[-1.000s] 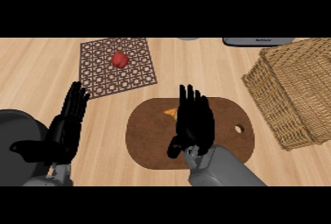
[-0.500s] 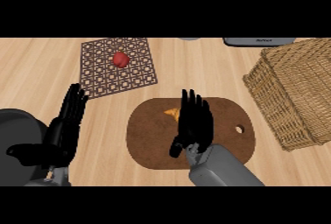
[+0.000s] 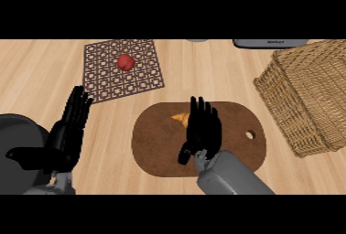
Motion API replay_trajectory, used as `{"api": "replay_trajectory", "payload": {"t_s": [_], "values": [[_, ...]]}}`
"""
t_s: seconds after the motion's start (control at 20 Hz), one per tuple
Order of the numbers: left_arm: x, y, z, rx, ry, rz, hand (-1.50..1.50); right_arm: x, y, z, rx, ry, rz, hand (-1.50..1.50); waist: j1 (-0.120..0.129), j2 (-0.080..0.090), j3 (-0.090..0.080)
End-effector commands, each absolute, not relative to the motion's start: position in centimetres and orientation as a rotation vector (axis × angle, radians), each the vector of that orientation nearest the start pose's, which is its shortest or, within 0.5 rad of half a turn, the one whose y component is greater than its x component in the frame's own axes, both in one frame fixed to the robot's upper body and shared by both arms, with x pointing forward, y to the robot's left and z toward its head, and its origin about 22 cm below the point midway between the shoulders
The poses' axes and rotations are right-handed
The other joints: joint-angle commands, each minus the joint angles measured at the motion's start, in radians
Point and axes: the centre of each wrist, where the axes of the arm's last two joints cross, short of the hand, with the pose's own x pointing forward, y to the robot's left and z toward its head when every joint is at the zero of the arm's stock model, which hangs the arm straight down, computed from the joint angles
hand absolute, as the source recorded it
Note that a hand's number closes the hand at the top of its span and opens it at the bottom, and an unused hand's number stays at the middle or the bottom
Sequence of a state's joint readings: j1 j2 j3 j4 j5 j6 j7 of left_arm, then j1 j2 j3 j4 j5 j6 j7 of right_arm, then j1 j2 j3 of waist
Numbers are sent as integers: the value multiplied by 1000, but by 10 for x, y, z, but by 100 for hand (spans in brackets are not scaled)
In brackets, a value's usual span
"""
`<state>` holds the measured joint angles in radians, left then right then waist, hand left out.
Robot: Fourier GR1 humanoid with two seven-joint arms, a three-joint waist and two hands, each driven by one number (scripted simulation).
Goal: Pick the croissant from the cutting board and place it in the basket
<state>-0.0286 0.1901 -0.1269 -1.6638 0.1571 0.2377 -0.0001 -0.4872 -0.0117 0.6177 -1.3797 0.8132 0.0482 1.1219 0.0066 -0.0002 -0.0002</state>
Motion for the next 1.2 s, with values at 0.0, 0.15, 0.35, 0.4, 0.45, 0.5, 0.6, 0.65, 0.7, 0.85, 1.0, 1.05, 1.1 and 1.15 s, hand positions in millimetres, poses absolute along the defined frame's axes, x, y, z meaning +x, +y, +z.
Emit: {"api": "replay_trajectory", "payload": {"t_s": [0.0,0.15,0.35,0.4,0.45,0.5,0.6,0.65,0.7,0.85,1.0,1.05,1.1,1.15], "values": [[246,244,29,91,-1663,78,0,287,-46,63,-879,-829,849,-150,-2,0,0],[237,219,23,90,-1677,57,0,275,-38,45,-875,-828,842,-150,1,0,0],[241,245,27,72,-1670,55,0,286,-45,42,-892,-825,839,-150,2,0,0],[249,222,21,106,-1683,49,0,283,-46,27,-872,-833,844,-150,-1,1,0],[241,226,36,77,-1689,48,0,267,-36,44,-847,-835,869,150,0,-1,0],[255,239,37,76,-1670,54,0,285,-41,32,-834,-803,890,150,3,1,0],[240,227,51,87,-1663,60,0,287,-43,43,-862,-827,1005,150,0,-1,0],[235,230,33,52,-1662,38,0,287,-26,36,-874,-821,1009,150,11,1,0],[245,252,42,99,-1679,64,0,298,-45,24,-862,-829,1023,150,3,1,0],[244,239,31,90,-1668,36,0,294,-35,33,-860,-839,1027,150,1,1,0],[241,233,43,87,-1679,45,0,299,-39,23,-899,-849,1061,150,4,1,0],[238,234,35,81,-1683,50,0,282,-40,18,-893,-846,1057,150,-1,0,0],[245,247,33,81,-1674,29,0,291,-25,32,-908,-863,1061,150,6,1,0],[240,230,40,80,-1688,54,0,281,-55,24,-857,-917,1161,150,-5,-1,0]]}}
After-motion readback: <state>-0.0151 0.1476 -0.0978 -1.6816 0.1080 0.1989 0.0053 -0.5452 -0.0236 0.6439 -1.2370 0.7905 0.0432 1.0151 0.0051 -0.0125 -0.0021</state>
